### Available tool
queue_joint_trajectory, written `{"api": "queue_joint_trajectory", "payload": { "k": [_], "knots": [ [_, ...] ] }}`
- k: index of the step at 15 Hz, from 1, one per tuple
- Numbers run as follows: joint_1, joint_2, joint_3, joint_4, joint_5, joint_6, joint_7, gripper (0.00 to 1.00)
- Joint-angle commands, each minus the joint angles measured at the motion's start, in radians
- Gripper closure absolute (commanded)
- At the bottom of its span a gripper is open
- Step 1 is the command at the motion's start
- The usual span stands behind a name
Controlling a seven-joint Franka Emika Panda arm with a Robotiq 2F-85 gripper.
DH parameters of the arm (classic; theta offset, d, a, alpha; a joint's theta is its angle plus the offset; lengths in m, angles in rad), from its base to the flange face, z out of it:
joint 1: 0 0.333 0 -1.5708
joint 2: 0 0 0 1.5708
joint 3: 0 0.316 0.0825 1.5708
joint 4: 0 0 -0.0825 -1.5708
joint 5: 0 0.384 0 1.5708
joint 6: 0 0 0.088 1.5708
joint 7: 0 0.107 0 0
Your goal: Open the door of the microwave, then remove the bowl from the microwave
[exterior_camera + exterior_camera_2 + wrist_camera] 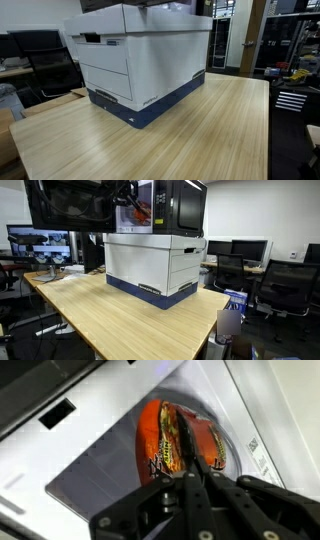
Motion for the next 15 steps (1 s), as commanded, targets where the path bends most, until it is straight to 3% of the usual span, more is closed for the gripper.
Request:
{"api": "queue_joint_trajectory", "payload": {
  "k": [1,7,15],
  "knots": [
    [-0.079,-0.102,0.081,-0.09,-0.034,-0.051,0.051,0.96],
    [-0.067,-0.21,0.084,-0.145,-0.26,-0.13,0.251,0.96],
    [-0.116,-0.263,0.134,-0.123,-0.478,-0.321,0.417,0.95]
  ]
}}
